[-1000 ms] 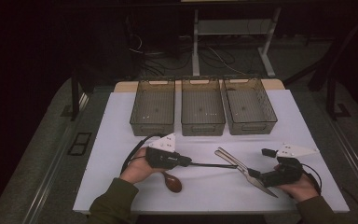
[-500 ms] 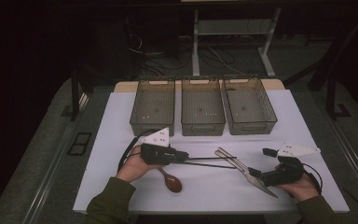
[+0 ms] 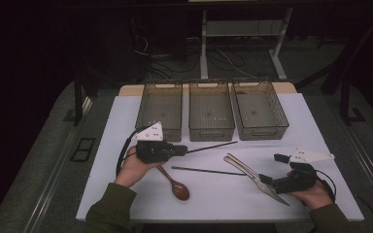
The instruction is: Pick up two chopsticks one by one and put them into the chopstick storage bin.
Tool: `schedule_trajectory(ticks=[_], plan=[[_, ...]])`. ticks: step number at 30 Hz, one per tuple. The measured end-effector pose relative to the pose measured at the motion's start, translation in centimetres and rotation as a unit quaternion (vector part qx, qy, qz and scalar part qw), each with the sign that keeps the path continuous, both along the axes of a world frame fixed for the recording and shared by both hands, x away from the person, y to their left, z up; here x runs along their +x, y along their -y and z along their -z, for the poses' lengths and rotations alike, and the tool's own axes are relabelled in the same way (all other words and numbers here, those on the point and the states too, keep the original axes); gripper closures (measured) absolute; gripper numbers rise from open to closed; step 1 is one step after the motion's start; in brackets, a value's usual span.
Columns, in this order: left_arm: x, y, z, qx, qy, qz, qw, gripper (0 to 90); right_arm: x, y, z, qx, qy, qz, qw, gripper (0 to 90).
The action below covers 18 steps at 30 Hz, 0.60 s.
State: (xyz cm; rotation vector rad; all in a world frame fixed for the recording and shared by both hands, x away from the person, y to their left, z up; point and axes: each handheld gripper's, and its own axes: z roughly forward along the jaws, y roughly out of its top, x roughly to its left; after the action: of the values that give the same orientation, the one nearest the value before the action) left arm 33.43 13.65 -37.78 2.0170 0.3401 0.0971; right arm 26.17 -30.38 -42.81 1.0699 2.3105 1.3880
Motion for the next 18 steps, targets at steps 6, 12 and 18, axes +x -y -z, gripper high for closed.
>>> schedule_trajectory(ticks=[6,12,18], plan=[[0.7,-1.0,-0.9,-0.002,0.005,-0.04,0.9992,85.2,0.0,0.0,0.0,0.001,0.001,0.001,1.0,1.0],[2.0,-2.3,-2.3,-0.016,0.016,-0.073,0.9971,85.2,0.1,0.0,0.0,0.001,0.001,0.003,1.0,1.0],[3.8,-2.7,-3.5,-0.018,0.026,-0.107,0.9938,85.2,0.1,0.0,0.0,0.001,0.0,0.003,1.0,1.0]])
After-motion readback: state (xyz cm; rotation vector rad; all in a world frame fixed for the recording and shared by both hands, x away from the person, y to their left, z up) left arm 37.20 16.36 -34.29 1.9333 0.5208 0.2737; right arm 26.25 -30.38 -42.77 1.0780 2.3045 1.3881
